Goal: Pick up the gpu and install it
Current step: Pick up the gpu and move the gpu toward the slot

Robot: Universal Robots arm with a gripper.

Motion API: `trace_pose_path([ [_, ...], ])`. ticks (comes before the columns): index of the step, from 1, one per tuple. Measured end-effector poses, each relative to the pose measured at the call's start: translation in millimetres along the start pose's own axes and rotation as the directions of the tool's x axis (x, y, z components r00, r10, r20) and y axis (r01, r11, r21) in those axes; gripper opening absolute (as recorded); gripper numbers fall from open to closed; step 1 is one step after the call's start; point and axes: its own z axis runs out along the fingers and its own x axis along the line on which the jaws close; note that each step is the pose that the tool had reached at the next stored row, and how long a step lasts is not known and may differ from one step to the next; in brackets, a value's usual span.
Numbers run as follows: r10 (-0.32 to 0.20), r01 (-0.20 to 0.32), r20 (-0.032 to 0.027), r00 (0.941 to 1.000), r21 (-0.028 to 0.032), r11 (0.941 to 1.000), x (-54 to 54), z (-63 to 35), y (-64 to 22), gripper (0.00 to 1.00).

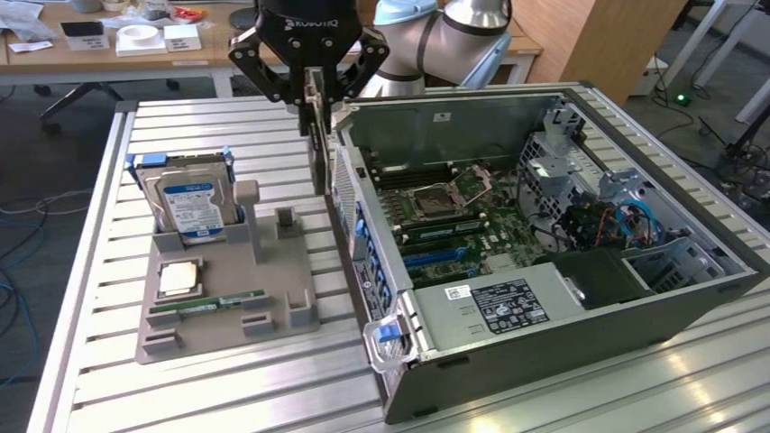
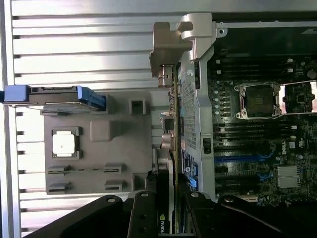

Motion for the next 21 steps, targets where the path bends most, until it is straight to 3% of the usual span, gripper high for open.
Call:
trace_pose_path([
  [21,0.000,0.000,0.0000,1.0000,-0.0002,1.0000,-34.1,1.6,7.7,0.27],
])
